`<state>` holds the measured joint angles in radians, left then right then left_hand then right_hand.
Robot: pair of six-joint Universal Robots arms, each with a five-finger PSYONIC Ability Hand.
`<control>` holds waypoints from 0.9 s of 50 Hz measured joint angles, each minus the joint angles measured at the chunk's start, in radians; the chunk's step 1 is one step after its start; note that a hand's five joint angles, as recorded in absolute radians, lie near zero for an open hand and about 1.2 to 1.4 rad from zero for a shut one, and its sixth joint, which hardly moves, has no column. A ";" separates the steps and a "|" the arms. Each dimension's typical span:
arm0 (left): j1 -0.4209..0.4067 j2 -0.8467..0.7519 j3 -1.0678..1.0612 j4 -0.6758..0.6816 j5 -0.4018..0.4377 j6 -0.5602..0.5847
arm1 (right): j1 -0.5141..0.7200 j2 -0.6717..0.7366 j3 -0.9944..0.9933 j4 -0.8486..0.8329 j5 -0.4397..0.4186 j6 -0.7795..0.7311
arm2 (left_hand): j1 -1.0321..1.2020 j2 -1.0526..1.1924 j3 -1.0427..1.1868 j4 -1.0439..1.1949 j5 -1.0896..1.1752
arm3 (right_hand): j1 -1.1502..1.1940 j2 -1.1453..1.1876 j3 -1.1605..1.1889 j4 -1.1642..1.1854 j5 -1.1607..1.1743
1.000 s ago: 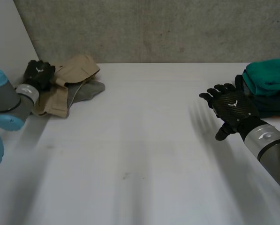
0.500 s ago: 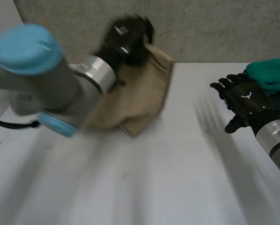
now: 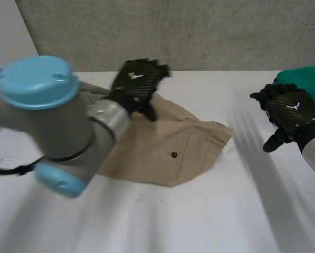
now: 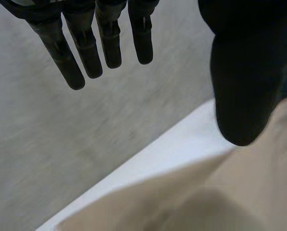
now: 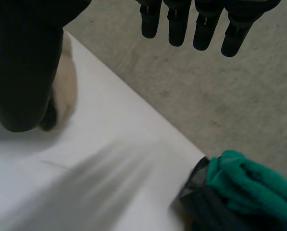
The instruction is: Fold the laundry.
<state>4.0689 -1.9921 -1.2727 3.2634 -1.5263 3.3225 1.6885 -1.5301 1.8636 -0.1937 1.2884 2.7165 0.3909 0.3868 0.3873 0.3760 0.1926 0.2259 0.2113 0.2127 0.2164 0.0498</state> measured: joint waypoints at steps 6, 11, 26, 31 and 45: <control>0.146 0.183 -0.319 -0.002 -0.061 0.167 | 0.031 -0.065 -0.044 0.307 -0.049 0.017 | 0.006 0.014 0.013 0.022 0.039 | 0.007 0.007 0.009 0.009 0.006; 0.270 0.230 -0.500 0.026 -0.022 0.281 | 0.083 -0.052 -0.057 0.461 -0.117 0.011 | 0.068 0.068 0.069 0.085 0.098 | 0.038 0.062 0.062 0.056 0.057; 0.523 -0.023 -0.468 0.103 0.270 0.439 | 0.366 0.411 -0.293 0.281 -0.008 0.026 | 0.066 0.068 0.067 0.082 0.093 | 0.041 0.062 0.063 0.058 0.057; 0.516 -0.101 -0.398 0.097 0.274 0.437 | 0.424 0.544 -0.418 0.203 0.094 0.028 | 0.069 0.076 0.077 0.092 0.103 | 0.041 0.062 0.063 0.058 0.057; 0.485 -0.146 -0.324 0.107 0.263 0.435 | 0.447 0.731 -0.627 0.151 0.125 0.024 | 0.521 0.503 0.501 0.514 0.516 | 0.238 0.260 0.253 0.250 0.242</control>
<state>4.5535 -2.1377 -1.5970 3.3702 -1.2631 3.7573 2.1353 -0.7990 1.2369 -0.0426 1.4135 2.7406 0.9118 0.8902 0.8879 0.8897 0.7087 0.4635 0.4710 0.4655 0.4659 0.2913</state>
